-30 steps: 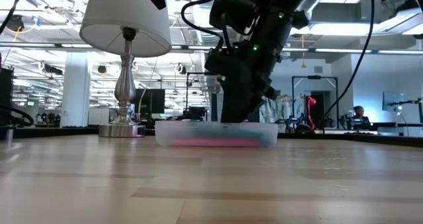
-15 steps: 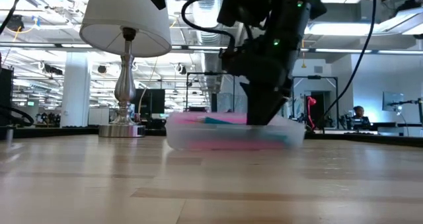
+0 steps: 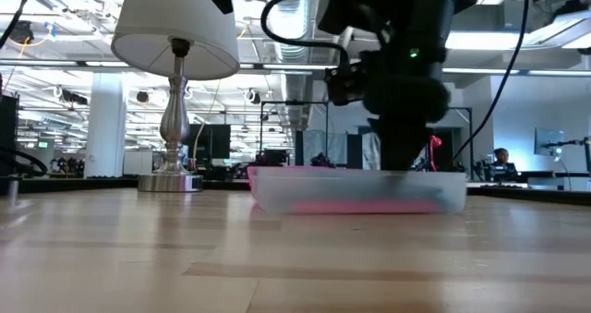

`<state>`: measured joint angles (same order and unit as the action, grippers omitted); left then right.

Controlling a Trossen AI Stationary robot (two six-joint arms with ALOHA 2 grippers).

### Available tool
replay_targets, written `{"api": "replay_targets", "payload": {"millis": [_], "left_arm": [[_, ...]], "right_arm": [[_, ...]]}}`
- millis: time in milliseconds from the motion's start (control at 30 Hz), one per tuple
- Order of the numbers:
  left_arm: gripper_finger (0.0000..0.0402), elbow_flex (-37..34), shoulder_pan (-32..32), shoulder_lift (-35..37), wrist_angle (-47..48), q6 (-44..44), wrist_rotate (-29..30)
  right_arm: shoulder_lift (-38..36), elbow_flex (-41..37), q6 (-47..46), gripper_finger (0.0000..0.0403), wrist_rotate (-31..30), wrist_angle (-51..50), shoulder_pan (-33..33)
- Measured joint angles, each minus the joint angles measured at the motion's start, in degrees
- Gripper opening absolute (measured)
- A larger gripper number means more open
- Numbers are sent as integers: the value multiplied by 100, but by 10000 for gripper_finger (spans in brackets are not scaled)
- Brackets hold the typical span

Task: Pick & place school supplies into a supply box
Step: Move the supply box to the center of the table, then close the supply box

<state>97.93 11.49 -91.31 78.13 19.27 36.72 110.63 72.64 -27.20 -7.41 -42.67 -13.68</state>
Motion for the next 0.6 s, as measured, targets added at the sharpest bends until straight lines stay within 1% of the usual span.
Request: {"api": "replay_targets", "payload": {"millis": [167,333,467,533,600], "left_arm": [[178,0,-42,-7,-57,-130,-88],[178,0,-257,-32,-321,-511,-427],[178,2,-509,-98,-630,-1067,-957],[178,9,-658,-167,-856,-1431,-1294],[178,2,-801,-269,-914,-1752,-1645]], "right_arm": [[-46,-4,72,134,5,-20,-285],[-155,-4,176,134,-6,11,-597],[-253,-7,398,134,-153,66,-882],[-293,4,419,134,-348,195,-1012],[-379,-7,352,134,-602,114,-1153]]}}
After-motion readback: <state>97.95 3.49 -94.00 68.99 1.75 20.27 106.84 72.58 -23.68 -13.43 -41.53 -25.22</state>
